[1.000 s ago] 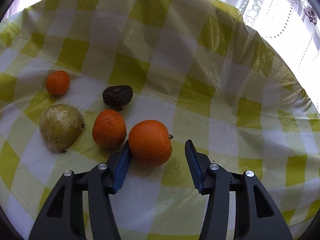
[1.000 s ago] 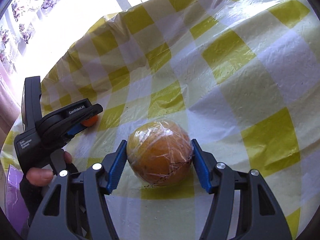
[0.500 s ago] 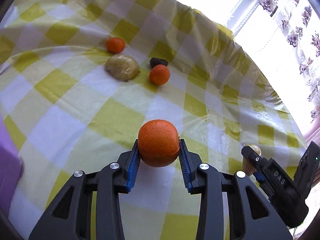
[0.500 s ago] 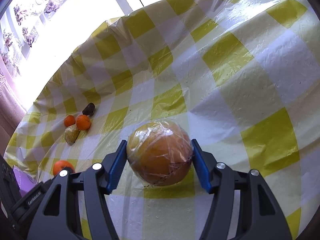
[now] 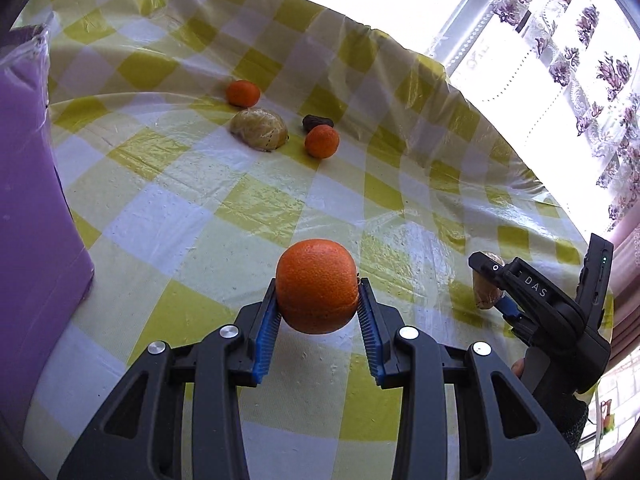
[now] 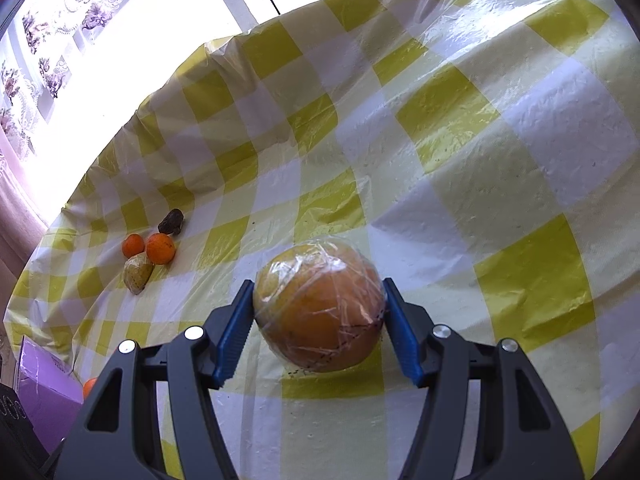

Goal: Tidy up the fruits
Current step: 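Carry the wrapped fruit and the orange over the white box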

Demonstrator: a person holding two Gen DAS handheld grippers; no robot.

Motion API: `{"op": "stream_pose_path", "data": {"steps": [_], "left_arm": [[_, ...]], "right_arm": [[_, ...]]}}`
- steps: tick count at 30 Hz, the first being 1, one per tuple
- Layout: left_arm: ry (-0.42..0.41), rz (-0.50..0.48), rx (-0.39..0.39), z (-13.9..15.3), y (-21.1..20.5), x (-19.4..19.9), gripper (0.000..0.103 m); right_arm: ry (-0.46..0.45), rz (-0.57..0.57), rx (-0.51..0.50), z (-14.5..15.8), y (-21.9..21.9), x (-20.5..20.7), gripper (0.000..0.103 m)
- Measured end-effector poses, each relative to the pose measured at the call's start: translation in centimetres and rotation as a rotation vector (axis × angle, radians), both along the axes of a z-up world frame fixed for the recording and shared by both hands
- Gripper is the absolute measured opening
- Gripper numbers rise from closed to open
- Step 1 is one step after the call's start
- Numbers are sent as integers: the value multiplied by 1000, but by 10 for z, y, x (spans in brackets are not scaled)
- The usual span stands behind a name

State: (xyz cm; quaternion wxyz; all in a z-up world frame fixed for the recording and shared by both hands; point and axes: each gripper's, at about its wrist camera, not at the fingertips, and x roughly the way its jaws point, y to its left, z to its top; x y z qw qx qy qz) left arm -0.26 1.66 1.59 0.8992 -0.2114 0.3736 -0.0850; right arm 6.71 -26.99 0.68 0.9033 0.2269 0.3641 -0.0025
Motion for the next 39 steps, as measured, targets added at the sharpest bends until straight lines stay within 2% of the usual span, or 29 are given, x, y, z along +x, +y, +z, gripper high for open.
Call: {"op": "stream_pose_path", "data": {"steps": [4, 10, 18, 26, 31, 39], "left_arm": [[19, -9, -24, -2, 3, 3, 35], [37, -10, -42, -5, 13, -8, 35], [-2, -25, 21, -1, 24, -53, 35], [-25, -62, 66, 1, 25, -77, 35], [-61, -81, 102, 4, 20, -86, 35], [-52, -79, 125, 4, 18, -87, 36]], "right_arm": [[4, 2, 0, 0, 1, 1, 63], [-6, 31, 57, 1, 3, -16, 63], [5, 83, 16, 4, 42, -81, 63], [-1, 140, -36, 2, 77, -136, 63], [-21, 170, -71, 4, 91, -155, 63], [-21, 166, -69, 4, 91, -159, 63]]}}
